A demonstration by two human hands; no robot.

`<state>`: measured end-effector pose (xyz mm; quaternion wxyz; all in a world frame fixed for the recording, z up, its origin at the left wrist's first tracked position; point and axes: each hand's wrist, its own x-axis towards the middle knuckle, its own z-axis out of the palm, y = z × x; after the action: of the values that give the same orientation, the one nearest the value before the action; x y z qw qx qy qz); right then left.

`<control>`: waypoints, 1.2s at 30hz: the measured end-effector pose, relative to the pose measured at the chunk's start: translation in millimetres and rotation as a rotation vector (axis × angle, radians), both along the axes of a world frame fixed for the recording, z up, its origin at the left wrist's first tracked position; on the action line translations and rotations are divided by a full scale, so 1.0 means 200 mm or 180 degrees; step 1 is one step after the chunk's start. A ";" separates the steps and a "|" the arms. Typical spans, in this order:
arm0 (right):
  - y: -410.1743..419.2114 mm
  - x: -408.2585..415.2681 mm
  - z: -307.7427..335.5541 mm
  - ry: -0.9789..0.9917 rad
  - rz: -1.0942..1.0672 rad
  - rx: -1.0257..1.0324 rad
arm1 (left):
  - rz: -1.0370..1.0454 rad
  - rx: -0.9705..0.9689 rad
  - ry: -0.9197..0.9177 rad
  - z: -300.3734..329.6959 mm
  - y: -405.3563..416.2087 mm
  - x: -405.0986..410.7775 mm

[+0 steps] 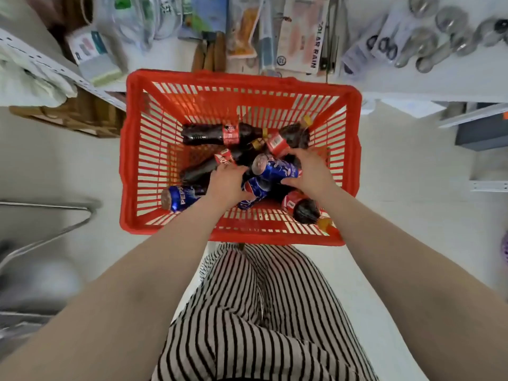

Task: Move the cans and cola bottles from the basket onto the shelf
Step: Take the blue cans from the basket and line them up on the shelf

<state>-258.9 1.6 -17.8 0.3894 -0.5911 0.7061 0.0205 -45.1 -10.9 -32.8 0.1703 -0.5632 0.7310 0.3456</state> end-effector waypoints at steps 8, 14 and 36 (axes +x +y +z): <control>-0.04 0.01 -0.21 -0.0238 0.0132 0.0060 | -0.0194 -0.0083 -0.0143 -0.24 -0.02 -0.03; -0.05 0.04 -0.26 -0.0383 0.0141 -0.0015 | -0.0138 -0.0299 -0.0077 -0.29 0.02 -0.04; 0.11 0.04 0.86 -0.2164 -0.2926 -0.0088 | 0.2410 0.0879 0.2344 0.79 -0.15 0.14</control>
<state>-251.6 24.4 155.1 0.5557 -0.2017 0.7259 -0.3515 -18.0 -40.6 125.3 -0.1610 -0.6012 0.4362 0.6500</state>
